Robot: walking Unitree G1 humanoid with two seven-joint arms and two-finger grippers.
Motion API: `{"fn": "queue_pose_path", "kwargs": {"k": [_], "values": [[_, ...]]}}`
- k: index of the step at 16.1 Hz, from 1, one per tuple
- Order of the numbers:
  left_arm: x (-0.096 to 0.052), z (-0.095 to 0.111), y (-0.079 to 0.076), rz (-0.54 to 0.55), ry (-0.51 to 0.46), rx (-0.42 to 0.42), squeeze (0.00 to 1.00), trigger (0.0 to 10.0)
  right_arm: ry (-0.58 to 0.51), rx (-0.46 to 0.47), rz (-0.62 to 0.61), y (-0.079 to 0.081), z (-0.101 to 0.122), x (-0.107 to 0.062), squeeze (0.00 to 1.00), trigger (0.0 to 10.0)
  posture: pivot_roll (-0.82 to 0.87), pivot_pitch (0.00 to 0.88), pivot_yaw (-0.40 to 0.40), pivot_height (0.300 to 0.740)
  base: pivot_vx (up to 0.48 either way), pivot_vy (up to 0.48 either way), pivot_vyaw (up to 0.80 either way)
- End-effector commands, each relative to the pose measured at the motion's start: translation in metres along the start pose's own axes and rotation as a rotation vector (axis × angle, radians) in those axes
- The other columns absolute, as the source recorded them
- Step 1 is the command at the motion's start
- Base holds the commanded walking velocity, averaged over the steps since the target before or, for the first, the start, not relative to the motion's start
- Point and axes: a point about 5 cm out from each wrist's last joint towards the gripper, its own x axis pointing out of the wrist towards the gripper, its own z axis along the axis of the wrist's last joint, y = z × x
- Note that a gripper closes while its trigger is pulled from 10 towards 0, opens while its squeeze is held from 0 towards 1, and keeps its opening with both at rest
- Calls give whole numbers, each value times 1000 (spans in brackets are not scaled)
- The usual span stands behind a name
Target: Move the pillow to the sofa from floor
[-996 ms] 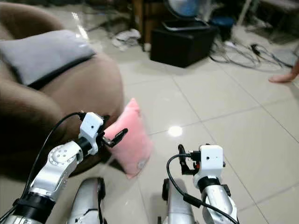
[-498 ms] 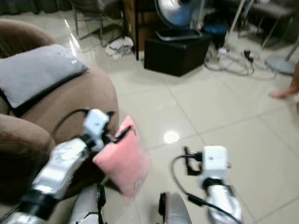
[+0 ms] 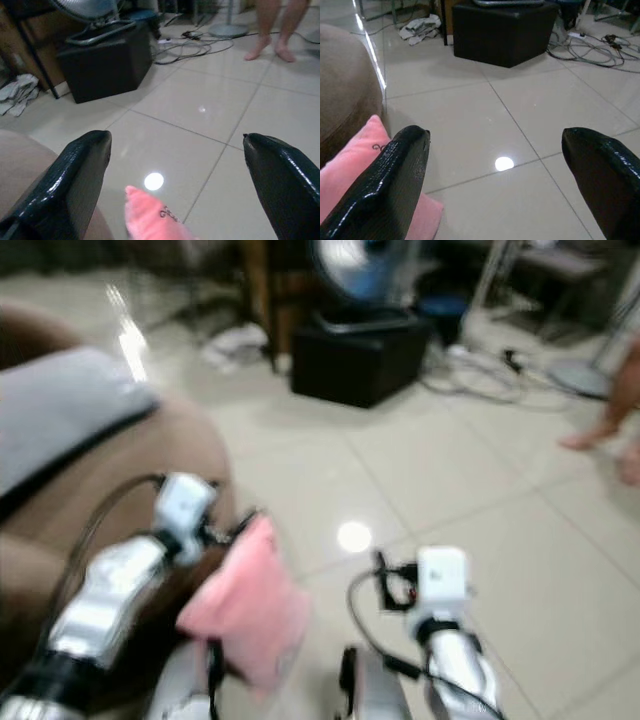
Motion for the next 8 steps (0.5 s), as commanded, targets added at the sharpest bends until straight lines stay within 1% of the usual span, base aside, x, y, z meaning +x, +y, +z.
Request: {"fn": "queue_pose_path", "kwargs": {"k": [1,2,3,4,5,7,8], "values": [[9,4,-12,-37,-7,13,0,10000,10,-31,-24,-11,-1,-2,0,10000,-57,37,-5,569,0,0,0],[12,-8,-3,32,79,47,0,10000,24,-49,-2,-9,-2,0,0,10000,-55,37,-8,569,0,0,0],[13,-13,0,48,115,40,0,10000,27,-51,7,-9,-2,1,0,10000,-55,37,-8,569,0,0,0],[15,-22,6,73,184,49,0,10000,39,-51,28,-7,-3,2,0,10000,-55,38,-9,569,0,0,0],[15,-35,8,66,276,63,0,10000,41,-50,53,-5,-4,2,0,10000,-55,46,-10,559,0,0,0],[15,-43,9,50,333,71,0,10000,44,-56,75,-3,-4,3,0,10000,-57,52,-10,549,0,0,0],[20,-54,6,37,414,36,0,10000,56,-62,106,-1,-6,3,0,10000,-65,60,-9,534,0,0,0]]}}
